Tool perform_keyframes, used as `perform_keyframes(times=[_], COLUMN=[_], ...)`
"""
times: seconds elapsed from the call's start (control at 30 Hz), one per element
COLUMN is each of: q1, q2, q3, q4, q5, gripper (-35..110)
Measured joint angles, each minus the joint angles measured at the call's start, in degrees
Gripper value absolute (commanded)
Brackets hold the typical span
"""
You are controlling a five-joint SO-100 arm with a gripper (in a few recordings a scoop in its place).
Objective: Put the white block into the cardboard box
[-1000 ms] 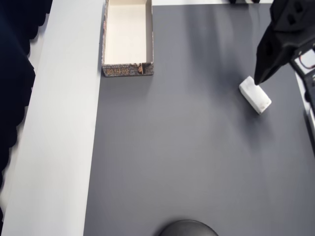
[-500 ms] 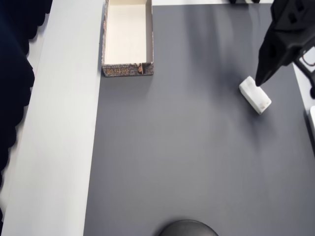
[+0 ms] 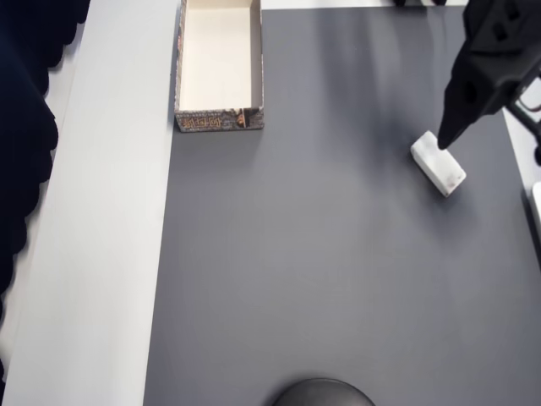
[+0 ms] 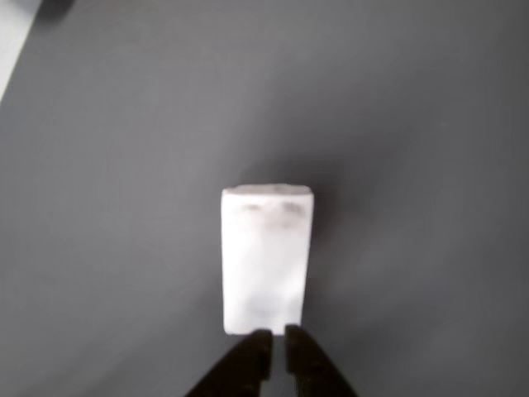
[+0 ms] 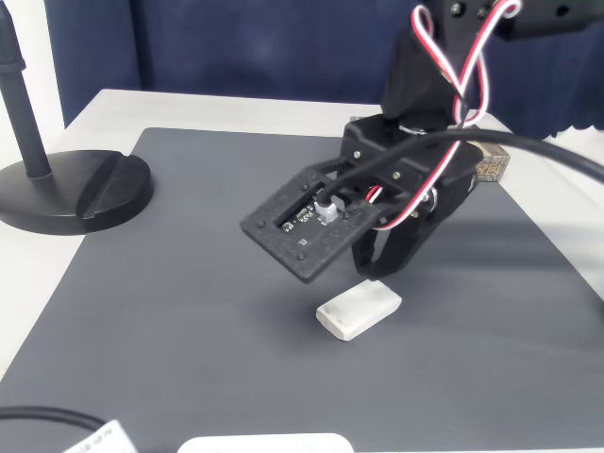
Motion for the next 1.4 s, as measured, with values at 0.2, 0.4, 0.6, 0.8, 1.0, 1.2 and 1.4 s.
perform_keyframes(times=[0.2,0.4,0.6,0.8,1.0,1.2,1.4], q1=[0.26,1.05,1.67,1.67,1.67,1.67,1.85], q2=[0.0,-0.09,-0.09,-0.97,-1.23,-2.02,-3.69], q3=[0.0,0.0,0.0,-0.53,-2.02,-2.11,-2.72], q4=[0.0,0.0,0.0,-0.7,-2.81,-3.43,-3.43], q5=[0.0,1.67,4.04,4.92,9.49,10.9,10.99], gripper=[0,11,21,32,36,36,36])
